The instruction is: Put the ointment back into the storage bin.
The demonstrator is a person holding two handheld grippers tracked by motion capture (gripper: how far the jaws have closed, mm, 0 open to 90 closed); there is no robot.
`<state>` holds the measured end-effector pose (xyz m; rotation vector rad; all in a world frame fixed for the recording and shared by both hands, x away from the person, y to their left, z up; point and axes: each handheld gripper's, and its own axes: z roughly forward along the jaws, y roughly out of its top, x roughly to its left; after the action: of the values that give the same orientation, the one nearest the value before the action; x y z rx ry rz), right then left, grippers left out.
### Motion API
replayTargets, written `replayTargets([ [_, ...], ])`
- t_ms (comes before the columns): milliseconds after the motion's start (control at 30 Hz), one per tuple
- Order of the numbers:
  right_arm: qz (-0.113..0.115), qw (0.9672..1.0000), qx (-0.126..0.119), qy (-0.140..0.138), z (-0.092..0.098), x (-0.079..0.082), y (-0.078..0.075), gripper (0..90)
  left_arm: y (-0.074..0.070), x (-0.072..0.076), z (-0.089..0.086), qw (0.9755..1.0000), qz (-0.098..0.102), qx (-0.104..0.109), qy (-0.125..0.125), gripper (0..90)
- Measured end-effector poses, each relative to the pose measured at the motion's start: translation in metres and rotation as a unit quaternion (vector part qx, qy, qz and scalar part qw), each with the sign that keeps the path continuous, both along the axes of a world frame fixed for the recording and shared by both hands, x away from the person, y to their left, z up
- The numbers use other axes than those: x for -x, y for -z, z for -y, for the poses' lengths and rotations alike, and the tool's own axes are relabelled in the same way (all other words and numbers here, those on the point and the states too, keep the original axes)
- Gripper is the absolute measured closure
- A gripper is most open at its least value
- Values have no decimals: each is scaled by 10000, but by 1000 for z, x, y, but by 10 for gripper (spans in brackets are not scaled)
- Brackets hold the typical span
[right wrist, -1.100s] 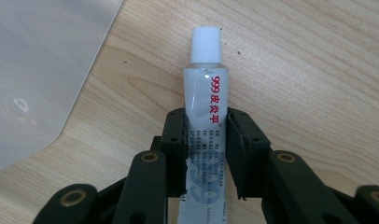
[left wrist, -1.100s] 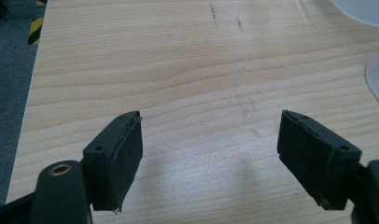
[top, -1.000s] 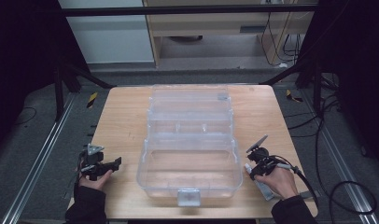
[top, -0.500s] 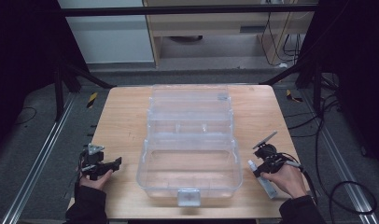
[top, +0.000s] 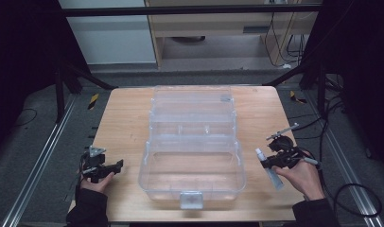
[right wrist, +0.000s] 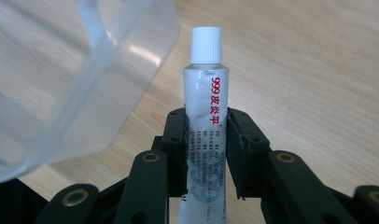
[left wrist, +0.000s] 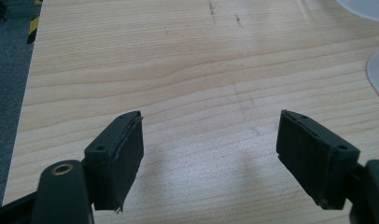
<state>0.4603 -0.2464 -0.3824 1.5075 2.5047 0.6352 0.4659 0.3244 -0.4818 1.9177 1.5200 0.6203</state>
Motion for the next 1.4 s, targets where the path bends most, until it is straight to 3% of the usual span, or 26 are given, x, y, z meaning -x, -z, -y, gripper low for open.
replayTargets([
  [267,482,9986,-212,-91,-2,-1,-27,701,0,0,1,10000,-3,3,15,229],
  [600,736,9963,-283,-328,-17,-6,-52,701,1,0,0,10000,-15,1,12,230],
  [867,845,9920,-264,-903,-42,-11,-74,701,1,0,0,10000,-22,8,21,230],
  [1100,828,9845,-186,-1538,-64,-19,-81,701,1,0,1,10000,-22,10,31,230],
  [1233,899,9758,-148,-1986,-80,-20,-84,701,1,-1,0,10000,-27,10,23,230],
  [1267,899,9758,-148,-1986,-80,-20,-84,701,1,-1,0,10000,-27,10,23,230],
  [1300,912,9702,-80,-2242,-89,-20,-86,701,1,-1,0,10000,-22,12,27,230],
  [1400,882,9644,4,-2494,-101,-21,-85,701,0,0,0,10000,0,16,31,231],
])
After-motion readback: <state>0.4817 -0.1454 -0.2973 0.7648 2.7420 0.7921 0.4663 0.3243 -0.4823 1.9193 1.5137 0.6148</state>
